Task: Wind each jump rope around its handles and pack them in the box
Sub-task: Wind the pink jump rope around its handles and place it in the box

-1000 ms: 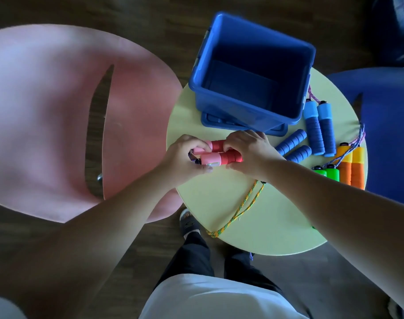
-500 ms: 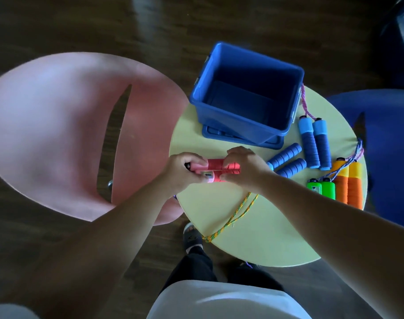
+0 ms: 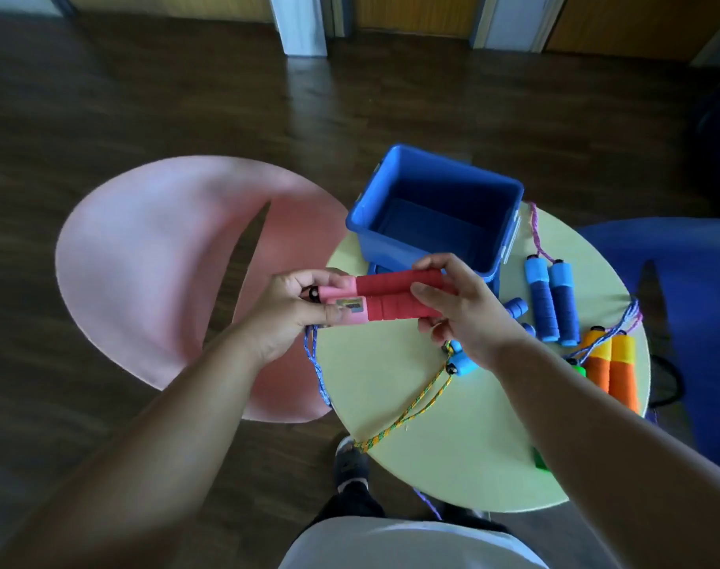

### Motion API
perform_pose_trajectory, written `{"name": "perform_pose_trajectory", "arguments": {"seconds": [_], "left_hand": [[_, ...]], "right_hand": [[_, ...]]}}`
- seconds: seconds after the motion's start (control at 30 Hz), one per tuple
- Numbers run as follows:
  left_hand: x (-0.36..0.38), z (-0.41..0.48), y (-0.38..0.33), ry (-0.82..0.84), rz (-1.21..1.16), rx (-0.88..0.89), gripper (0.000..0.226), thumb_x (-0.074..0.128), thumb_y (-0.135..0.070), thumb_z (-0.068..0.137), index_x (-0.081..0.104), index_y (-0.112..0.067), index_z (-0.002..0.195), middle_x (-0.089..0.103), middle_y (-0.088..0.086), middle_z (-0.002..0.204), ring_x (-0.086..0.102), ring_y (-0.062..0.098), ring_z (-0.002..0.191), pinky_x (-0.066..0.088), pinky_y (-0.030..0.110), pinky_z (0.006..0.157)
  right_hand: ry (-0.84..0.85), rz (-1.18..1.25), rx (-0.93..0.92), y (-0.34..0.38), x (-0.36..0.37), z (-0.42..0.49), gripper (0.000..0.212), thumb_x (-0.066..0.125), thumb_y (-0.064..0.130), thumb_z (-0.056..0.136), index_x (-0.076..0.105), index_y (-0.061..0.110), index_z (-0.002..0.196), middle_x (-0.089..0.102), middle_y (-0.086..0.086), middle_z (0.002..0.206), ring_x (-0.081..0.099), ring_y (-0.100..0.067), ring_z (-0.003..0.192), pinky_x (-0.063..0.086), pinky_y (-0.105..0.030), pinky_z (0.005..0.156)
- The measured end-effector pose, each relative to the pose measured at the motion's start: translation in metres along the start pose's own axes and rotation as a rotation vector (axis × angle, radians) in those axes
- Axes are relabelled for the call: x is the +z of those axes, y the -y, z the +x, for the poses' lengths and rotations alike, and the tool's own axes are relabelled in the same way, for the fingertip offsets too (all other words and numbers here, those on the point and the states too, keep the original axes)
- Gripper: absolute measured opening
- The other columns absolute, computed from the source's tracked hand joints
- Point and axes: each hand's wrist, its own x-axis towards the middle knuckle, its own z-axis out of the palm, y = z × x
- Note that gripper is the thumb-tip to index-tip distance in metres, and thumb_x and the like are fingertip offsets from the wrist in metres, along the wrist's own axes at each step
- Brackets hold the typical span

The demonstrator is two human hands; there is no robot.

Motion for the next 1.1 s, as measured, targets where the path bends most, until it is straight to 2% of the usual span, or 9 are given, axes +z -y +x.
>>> {"name": "perform_pose_trajectory", "arguments": {"seconds": [0.1, 0.17, 0.4, 0.57, 0.7, 0.8, 0.9, 1.0, 1.1], "left_hand": [[0.010, -0.002, -0.032, 0.020, 0.020, 0.012, 0.039, 0.080, 0.008, 0.058, 0.081, -0.022, 0.082, 0.077, -0.004, 0.096, 0.073, 0.016, 0.087, 0.061, 0.027, 0.075], [0.023, -0.005, -0.050, 0.048, 0.046, 0.015, 0.039, 0.078, 0.008, 0.059, 0.078, -0.019, 0.087, 0.073, -0.001, 0.088, 0.071, 0.016, 0.082, 0.060, 0.026, 0.074], [0.078, -0.024, -0.086, 0.102, 0.090, 0.064, 0.044, 0.069, 0.010, 0.062, 0.066, -0.011, 0.100, 0.066, 0.006, 0.107, 0.065, 0.015, 0.090, 0.059, 0.026, 0.077], [0.093, -0.037, -0.100, 0.063, 0.087, 0.116, 0.043, 0.072, 0.009, 0.064, 0.068, -0.010, 0.103, 0.062, 0.016, 0.117, 0.059, 0.027, 0.106, 0.059, 0.031, 0.084], [0.088, -0.045, -0.111, 0.066, 0.112, 0.129, 0.042, 0.069, 0.009, 0.066, 0.068, -0.009, 0.104, 0.061, 0.016, 0.121, 0.057, 0.028, 0.110, 0.060, 0.031, 0.087], [0.078, -0.043, -0.120, 0.075, 0.144, 0.130, 0.046, 0.069, 0.010, 0.066, 0.067, -0.007, 0.108, 0.063, 0.016, 0.119, 0.058, 0.029, 0.109, 0.058, 0.036, 0.090], [0.064, -0.038, -0.128, 0.082, 0.131, 0.161, 0.056, 0.071, 0.009, 0.066, 0.066, -0.009, 0.119, 0.061, 0.018, 0.119, 0.058, 0.029, 0.110, 0.054, 0.045, 0.098], [0.042, -0.034, -0.133, 0.008, 0.007, 0.193, 0.074, 0.075, 0.004, 0.069, 0.057, -0.016, 0.138, 0.064, 0.015, 0.123, 0.064, 0.023, 0.110, 0.059, 0.037, 0.092], [0.004, -0.035, -0.127, -0.062, -0.043, 0.190, 0.066, 0.075, 0.000, 0.080, 0.056, -0.011, 0.142, 0.066, 0.018, 0.127, 0.069, 0.029, 0.106, 0.058, 0.045, 0.097]], "right_hand": [[0.023, 0.129, -0.057, 0.016, -0.004, -0.017, 0.012, 0.049, 0.014, 0.108, 0.058, 0.022, 0.106, 0.059, -0.004, 0.081, 0.053, -0.024, 0.059, 0.041, -0.031, 0.050], [0.028, 0.143, -0.088, 0.024, -0.010, -0.029, 0.015, 0.046, 0.014, 0.110, 0.057, 0.023, 0.106, 0.058, -0.004, 0.084, 0.052, -0.023, 0.060, 0.044, -0.031, 0.051], [-0.005, 0.122, -0.170, 0.048, -0.038, -0.061, 0.017, 0.045, 0.016, 0.110, 0.057, 0.025, 0.102, 0.057, -0.004, 0.084, 0.050, -0.023, 0.062, 0.044, -0.031, 0.053], [0.009, 0.122, -0.228, 0.062, -0.050, -0.076, 0.017, 0.042, 0.024, 0.112, 0.057, 0.025, 0.103, 0.060, 0.000, 0.082, 0.054, -0.025, 0.063, 0.046, -0.033, 0.055], [0.073, 0.112, -0.218, 0.069, -0.049, -0.083, 0.017, 0.038, 0.025, 0.113, 0.054, 0.021, 0.111, 0.063, -0.005, 0.079, 0.060, -0.026, 0.066, 0.050, -0.034, 0.055], [0.073, 0.119, -0.191, 0.074, -0.039, -0.080, 0.016, 0.040, 0.022, 0.112, 0.055, 0.022, 0.107, 0.060, -0.005, 0.080, 0.056, -0.026, 0.067, 0.047, -0.034, 0.056], [-0.007, 0.156, -0.180, 0.084, -0.020, -0.072, 0.021, 0.043, 0.018, 0.111, 0.057, 0.025, 0.096, 0.057, -0.002, 0.083, 0.051, -0.024, 0.065, 0.044, -0.032, 0.057], [-0.107, 0.210, -0.192, 0.098, 0.001, -0.061, 0.025, 0.044, 0.016, 0.110, 0.058, 0.024, 0.091, 0.058, 0.001, 0.076, 0.049, -0.021, 0.060, 0.043, -0.030, 0.055], [-0.162, 0.224, -0.220, 0.111, 0.024, -0.049, 0.023, 0.043, 0.017, 0.111, 0.056, 0.023, 0.093, 0.057, -0.005, 0.080, 0.048, -0.021, 0.058, 0.042, -0.030, 0.055]]}}
